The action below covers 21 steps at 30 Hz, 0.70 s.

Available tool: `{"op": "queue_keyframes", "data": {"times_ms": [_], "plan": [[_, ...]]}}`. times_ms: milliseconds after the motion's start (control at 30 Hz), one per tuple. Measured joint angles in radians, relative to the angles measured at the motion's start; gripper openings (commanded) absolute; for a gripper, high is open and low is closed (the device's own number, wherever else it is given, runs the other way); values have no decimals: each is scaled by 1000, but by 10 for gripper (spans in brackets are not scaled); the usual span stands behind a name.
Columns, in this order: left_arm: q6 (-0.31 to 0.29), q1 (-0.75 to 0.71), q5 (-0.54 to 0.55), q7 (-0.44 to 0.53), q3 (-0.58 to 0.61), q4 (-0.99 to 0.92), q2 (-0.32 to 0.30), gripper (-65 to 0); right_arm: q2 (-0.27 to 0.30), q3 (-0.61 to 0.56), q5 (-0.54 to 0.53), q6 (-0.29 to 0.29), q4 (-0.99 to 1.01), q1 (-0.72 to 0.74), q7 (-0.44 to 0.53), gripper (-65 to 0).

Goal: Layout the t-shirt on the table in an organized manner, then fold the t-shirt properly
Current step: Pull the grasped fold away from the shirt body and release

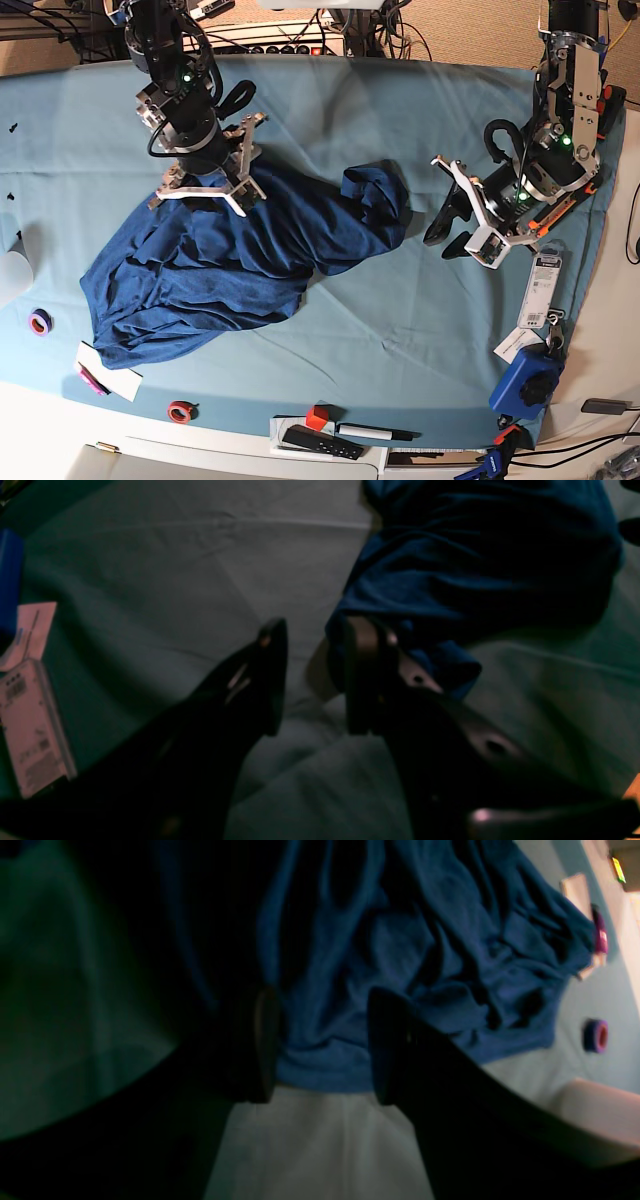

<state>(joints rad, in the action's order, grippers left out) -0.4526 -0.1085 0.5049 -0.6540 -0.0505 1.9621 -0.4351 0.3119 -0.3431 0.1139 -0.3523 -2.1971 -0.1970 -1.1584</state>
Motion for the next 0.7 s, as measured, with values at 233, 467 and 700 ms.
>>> {"op": "queue_keyframes", "data": {"times_ms": [233, 467, 700], "plan": [[0, 0, 0, 0, 0, 0, 0, -445, -3, 0, -169, -40, 0, 0, 84, -362], [0, 0, 0, 6, 0, 0, 0, -445, -77, 1, -120, 4, 24, 68, 149, -362], [0, -2, 1, 21, 0, 0, 0, -445, -175, 1, -143, -34, 323, 176, 174, -362]]}}
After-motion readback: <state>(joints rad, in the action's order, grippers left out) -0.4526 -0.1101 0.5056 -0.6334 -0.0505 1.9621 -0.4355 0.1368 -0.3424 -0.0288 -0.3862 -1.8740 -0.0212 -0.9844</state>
